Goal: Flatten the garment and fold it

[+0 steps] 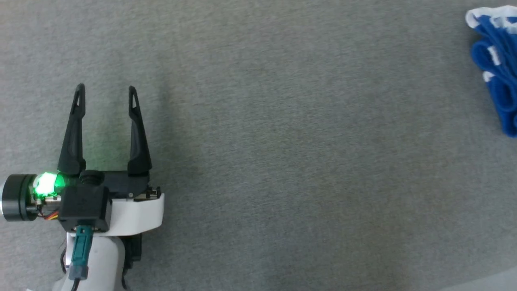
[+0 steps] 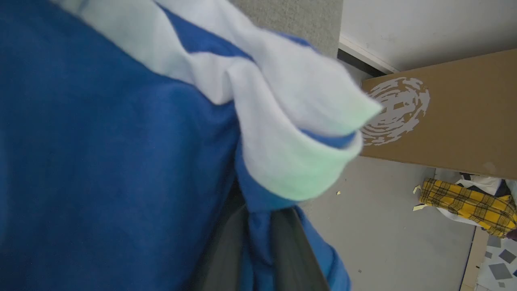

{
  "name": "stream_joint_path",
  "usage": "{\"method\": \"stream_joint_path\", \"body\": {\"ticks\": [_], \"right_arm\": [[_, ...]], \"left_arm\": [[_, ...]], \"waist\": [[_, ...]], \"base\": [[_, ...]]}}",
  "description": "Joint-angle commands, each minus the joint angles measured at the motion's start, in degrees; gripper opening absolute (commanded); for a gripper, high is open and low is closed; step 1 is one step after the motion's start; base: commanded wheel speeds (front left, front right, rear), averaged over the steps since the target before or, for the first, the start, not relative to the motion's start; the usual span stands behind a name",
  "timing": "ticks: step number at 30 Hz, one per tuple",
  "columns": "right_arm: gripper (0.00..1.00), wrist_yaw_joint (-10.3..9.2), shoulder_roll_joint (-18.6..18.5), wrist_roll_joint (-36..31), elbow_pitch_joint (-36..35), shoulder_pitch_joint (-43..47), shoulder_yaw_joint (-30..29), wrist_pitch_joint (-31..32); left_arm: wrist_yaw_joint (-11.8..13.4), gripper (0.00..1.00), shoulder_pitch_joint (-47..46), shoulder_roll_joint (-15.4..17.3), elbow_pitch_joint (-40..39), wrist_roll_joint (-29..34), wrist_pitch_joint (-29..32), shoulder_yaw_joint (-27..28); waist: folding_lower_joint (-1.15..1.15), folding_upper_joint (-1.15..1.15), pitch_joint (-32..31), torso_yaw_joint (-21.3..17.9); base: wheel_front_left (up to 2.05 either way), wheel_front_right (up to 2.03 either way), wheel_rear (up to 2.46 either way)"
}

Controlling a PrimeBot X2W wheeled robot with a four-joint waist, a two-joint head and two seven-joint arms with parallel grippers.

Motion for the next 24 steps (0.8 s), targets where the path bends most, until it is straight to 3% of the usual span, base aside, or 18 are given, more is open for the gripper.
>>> {"method": "stream_joint_path", "body": {"ticks": [1, 3, 4, 5, 10, 15, 20, 24], "right_arm": [[0.00, -0.12, 1.16, 0.89, 1.08, -0.26, -0.29, 0.11], [0.00, -0.12, 2.10, 1.64, 2.84, -0.09, -0.47, 0.50], [0.25, -0.12, 2.40, 2.06, 3.66, 0.06, -0.48, 0.94], [1.00, -0.12, 2.51, 2.44, 4.55, 0.06, -0.74, 1.09], [1.00, -0.12, 1.06, 0.69, 7.34, -0.49, -1.60, -2.67], [1.00, -0.12, -0.82, -3.20, 6.88, -0.89, -3.20, -11.96], [1.00, -0.12, 0.61, -6.71, 6.00, -0.69, -8.08, -23.41], [1.00, -0.12, 3.90, -10.18, 4.62, 0.24, -13.47, -31.69]], "left_arm": [[0.74, 1.00, -1.17, 0.31, -0.02, 0.12, -0.27, -0.27], [1.23, 1.00, -1.03, 0.24, 0.34, -0.15, -0.27, -0.53], [1.46, 1.00, -0.87, 0.20, 0.52, -0.28, -0.27, -0.65], [1.68, 1.00, -0.67, 0.13, 0.73, -0.45, -0.27, -0.76], [2.76, 1.00, 0.97, -0.64, 1.89, -1.44, -0.27, -1.12], [3.45, 1.00, 3.98, -1.31, 3.17, -2.30, -0.27, -0.88], [3.87, 1.00, 7.67, -1.95, 4.44, -3.06, -0.27, 0.01], [3.54, 1.00, 9.96, -2.34, 5.43, -3.49, -0.27, 0.68]], "waist": [[-0.01, 0.00, 0.31, 1.37], [-0.01, 0.00, -0.74, 1.51], [-0.01, 0.00, -1.43, 1.56], [-0.01, 0.00, -2.33, 1.61], [-0.01, 0.00, -8.01, 2.07], [-0.01, 0.00, -14.38, 2.57], [-0.01, 0.00, -19.95, 3.15], [-0.01, 0.00, -23.05, 3.98]], "base": [[0.00, 0.00, 0.00], [0.00, 0.00, 0.00], [0.00, 0.00, 0.00], [0.00, 0.00, 0.00], [0.00, 0.00, 0.00], [0.00, 0.00, 0.00], [0.00, 0.00, 0.00], [0.00, 0.00, 0.00]]}}
